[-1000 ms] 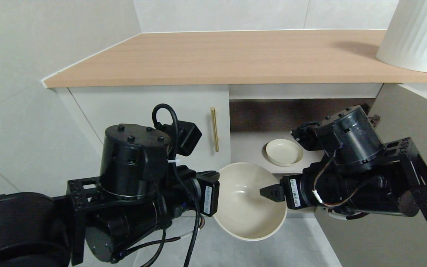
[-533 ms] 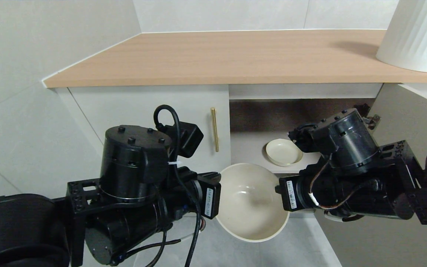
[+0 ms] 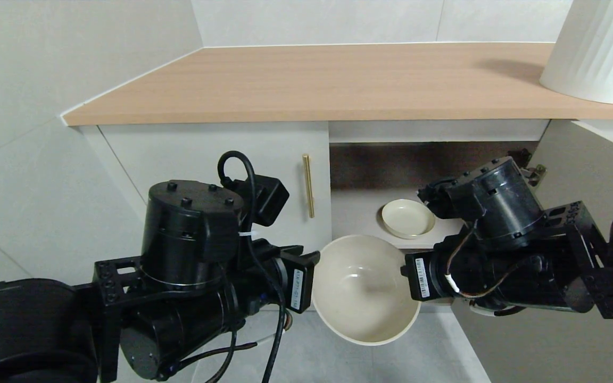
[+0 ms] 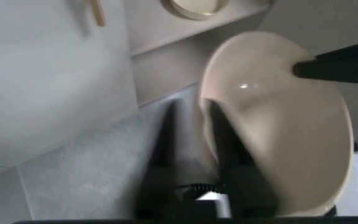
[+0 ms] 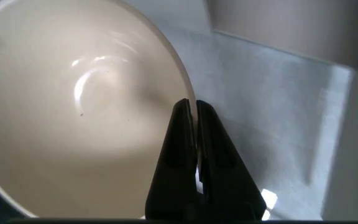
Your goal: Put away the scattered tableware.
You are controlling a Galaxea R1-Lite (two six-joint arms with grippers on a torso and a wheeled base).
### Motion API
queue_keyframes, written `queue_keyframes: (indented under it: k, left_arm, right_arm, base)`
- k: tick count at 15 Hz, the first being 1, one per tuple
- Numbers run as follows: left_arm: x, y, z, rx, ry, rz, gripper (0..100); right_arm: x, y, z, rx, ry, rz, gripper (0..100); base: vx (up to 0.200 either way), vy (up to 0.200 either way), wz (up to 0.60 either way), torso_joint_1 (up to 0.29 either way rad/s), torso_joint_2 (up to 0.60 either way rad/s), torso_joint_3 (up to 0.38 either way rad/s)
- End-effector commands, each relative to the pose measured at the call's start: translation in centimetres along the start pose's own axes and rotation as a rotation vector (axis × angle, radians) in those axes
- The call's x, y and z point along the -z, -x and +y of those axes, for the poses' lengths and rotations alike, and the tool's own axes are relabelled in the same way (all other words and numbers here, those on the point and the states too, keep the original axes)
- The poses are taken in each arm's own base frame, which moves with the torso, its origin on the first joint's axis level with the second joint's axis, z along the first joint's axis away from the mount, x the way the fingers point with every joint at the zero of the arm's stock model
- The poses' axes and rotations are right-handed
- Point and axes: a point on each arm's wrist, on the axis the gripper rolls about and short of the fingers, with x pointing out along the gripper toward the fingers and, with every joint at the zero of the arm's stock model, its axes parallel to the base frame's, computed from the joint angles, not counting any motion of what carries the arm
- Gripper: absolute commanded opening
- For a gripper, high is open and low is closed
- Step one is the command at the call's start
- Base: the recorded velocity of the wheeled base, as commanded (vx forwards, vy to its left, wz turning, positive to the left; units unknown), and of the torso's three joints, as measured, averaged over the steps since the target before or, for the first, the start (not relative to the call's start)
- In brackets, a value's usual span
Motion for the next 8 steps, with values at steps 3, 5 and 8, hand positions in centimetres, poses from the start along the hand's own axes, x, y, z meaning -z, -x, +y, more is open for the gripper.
queue_keyframes:
  k: [3, 5, 8]
  left_arm:
    - [-0.2, 0.4, 0.0, 0.004, 0.003, -0.010, 100]
    - [-0.2, 0.4, 0.1, 0.005, 0.003, -0.012, 100]
    - [-0.6, 0.9, 0.1, 0.010, 0.007, -0.028, 100]
  right_arm:
    - [0.3, -0.9, -0.2, 0.017, -0.027, 0.011, 0]
    - [0.0, -2.3, -0.6, 0.057, -0.098, -0.067, 0]
    - [-0.1, -6.1, -2.5, 0.207, -0.163, -0.202, 0]
  base:
    - [0.000, 0.000, 0.00, 0.000, 0.00, 0.000]
    - [0.000, 0.000, 0.00, 0.000, 0.00, 0.000]
    - [0.000, 0.000, 0.00, 0.000, 0.00, 0.000]
